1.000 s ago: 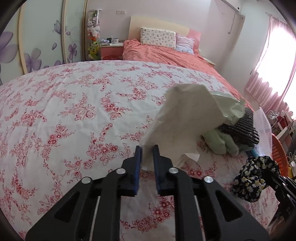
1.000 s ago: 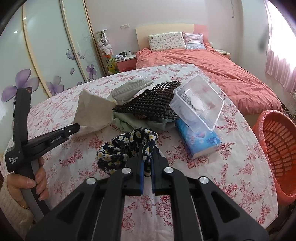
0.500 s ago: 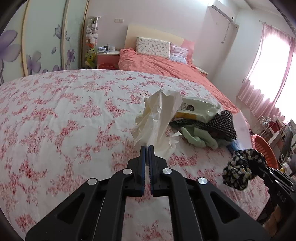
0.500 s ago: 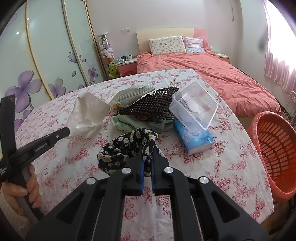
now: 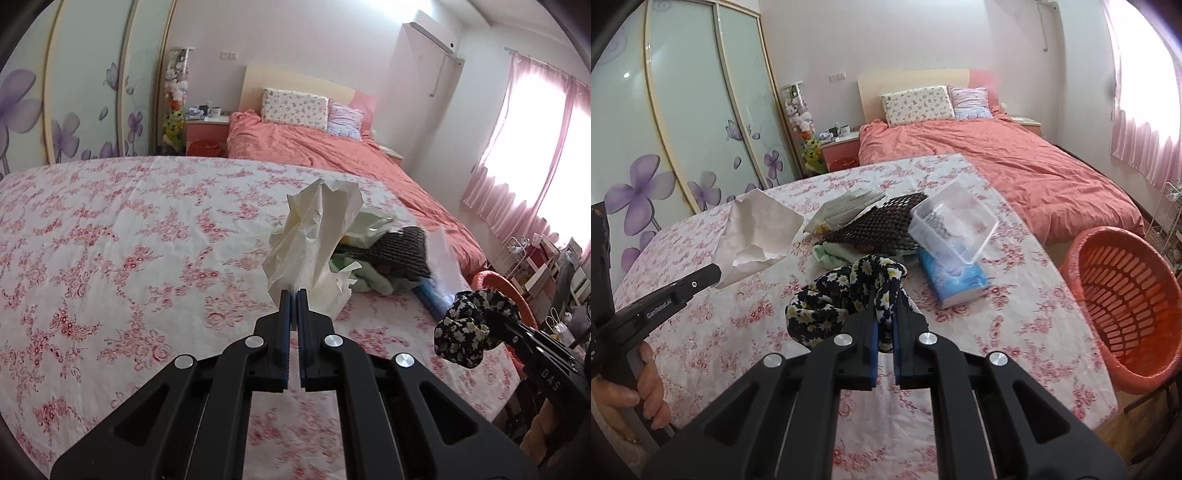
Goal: Collect trash
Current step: 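Carry tissue and floral cloth over the orange basket and release both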
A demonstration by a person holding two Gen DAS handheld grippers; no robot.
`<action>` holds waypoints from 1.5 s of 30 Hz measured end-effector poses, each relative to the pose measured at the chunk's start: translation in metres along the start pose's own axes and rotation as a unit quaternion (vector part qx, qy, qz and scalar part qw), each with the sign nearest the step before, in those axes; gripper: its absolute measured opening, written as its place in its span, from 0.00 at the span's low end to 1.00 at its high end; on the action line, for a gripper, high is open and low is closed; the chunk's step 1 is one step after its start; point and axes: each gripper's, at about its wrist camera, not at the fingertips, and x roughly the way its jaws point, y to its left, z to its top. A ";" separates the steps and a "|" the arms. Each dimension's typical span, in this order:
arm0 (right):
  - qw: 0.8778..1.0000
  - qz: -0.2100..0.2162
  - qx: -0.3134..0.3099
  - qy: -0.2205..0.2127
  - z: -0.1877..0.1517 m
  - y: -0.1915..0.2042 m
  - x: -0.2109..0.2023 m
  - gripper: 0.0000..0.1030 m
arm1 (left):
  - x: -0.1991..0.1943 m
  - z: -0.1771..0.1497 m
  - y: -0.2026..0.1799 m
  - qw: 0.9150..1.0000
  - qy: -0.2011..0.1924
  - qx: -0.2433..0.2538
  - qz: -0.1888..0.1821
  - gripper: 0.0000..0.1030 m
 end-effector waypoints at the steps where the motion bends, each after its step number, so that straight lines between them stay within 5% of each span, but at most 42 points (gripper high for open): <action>1: 1.000 -0.004 0.001 -0.004 -0.001 -0.003 -0.005 0.07 | -0.001 0.000 -0.003 1.000 -0.001 0.003 -0.001 0.03; 16: 0.994 -0.079 0.039 -0.061 -0.007 -0.074 -0.063 0.07 | -0.011 -0.004 -0.086 0.997 -0.012 0.055 -0.057 0.03; 31: 0.967 -0.210 0.109 -0.091 -0.014 -0.175 -0.093 0.07 | 0.011 -0.018 -0.180 0.986 0.008 0.101 -0.136 0.03; 45: 0.952 -0.244 0.163 -0.092 -0.026 -0.247 -0.093 0.07 | 0.045 -0.031 -0.250 0.974 0.040 0.126 -0.182 0.03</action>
